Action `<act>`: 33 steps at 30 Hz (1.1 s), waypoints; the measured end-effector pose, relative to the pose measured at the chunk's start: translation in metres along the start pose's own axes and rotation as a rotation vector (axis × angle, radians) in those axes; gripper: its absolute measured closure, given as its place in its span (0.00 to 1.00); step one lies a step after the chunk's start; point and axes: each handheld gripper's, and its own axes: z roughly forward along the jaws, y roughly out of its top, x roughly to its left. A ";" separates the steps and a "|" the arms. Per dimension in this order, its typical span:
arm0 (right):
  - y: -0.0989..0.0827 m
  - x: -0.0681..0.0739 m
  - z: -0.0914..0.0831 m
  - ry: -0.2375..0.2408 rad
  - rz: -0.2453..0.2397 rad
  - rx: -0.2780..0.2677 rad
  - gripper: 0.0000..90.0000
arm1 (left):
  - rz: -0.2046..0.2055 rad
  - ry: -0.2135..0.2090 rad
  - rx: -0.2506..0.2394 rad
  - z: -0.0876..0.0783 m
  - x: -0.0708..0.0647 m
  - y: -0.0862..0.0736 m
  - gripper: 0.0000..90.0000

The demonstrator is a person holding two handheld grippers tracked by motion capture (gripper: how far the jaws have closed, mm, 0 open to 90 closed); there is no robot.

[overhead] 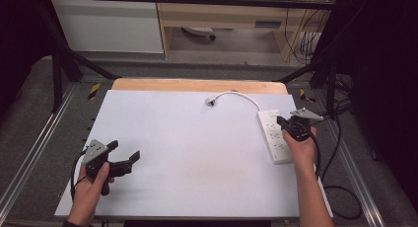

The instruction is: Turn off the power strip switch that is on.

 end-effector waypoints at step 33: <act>0.013 0.030 0.002 0.092 -0.006 -0.003 0.53 | -0.027 0.006 0.004 0.001 0.002 -0.002 0.06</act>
